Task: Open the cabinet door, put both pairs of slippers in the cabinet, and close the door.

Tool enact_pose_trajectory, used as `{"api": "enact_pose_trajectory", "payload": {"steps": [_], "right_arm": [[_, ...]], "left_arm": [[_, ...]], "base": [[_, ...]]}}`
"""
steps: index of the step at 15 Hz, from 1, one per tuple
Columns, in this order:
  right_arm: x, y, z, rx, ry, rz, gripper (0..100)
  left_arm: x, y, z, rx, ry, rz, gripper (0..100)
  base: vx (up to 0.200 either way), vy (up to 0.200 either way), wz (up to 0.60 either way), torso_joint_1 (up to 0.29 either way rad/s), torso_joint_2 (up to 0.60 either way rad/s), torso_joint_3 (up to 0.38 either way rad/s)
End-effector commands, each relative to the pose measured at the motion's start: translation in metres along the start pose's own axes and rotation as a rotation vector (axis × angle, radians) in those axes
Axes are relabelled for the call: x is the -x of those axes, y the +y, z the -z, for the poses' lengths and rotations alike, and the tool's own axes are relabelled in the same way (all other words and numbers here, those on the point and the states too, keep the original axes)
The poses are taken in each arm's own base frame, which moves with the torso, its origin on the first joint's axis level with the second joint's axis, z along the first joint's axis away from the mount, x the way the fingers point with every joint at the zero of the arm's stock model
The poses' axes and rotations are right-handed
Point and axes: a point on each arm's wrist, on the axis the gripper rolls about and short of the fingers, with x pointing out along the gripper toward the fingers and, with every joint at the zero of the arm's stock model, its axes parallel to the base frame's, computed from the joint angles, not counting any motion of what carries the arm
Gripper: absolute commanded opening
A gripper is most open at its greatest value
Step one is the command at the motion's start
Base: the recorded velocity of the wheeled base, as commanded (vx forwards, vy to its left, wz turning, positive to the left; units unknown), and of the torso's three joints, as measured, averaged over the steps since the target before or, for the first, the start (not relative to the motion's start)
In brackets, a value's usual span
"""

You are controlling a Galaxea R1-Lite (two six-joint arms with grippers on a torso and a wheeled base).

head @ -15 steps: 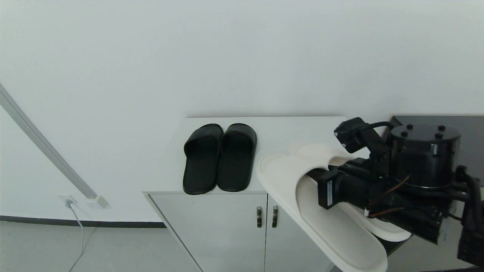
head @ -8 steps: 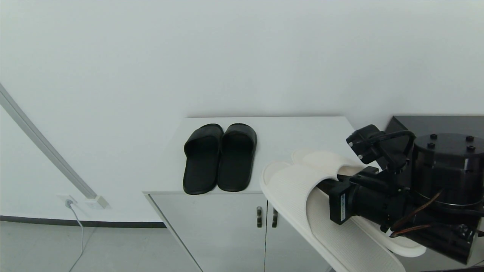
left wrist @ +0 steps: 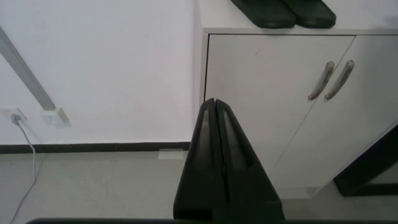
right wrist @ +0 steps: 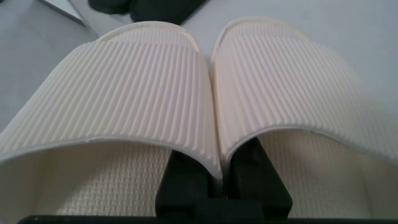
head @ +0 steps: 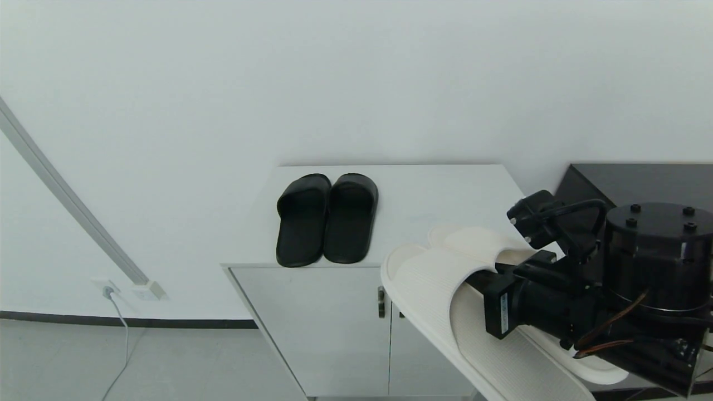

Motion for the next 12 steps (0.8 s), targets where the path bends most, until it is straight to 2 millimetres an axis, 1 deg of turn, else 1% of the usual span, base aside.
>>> {"api": "enact_pose_trajectory", "payload": {"steps": [1,2,5,12], "right_arm": [[-0.0005,-0.0003,0.0015,0.001,0.006,0.002,0],[0.0001,-0.0005,0.0033,0.002,0.010,0.001,0],[0.0032,-0.0008,0.0043,0.007,0.013,-0.016,0],[0.0027,-0.0008,0.0066,0.019,0.020,-0.017,0]], "left_arm": [[-0.0001,0.0000,-0.0001,0.000,0.001,0.000,0],[-0.0001,0.0000,-0.0001,0.000,0.001,0.000,0],[-0.0002,0.0000,0.0003,0.002,0.002,-0.001,0],[-0.0001,0.0000,-0.0001,0.002,0.001,-0.001,0]], "base": [[-0.200,0.000,0.00,-0.007,-0.01,0.012],[-0.200,0.000,0.00,-0.007,0.00,0.007],[0.000,0.000,0.00,0.000,0.00,0.000],[0.000,0.000,0.00,0.000,0.00,0.000]]}}
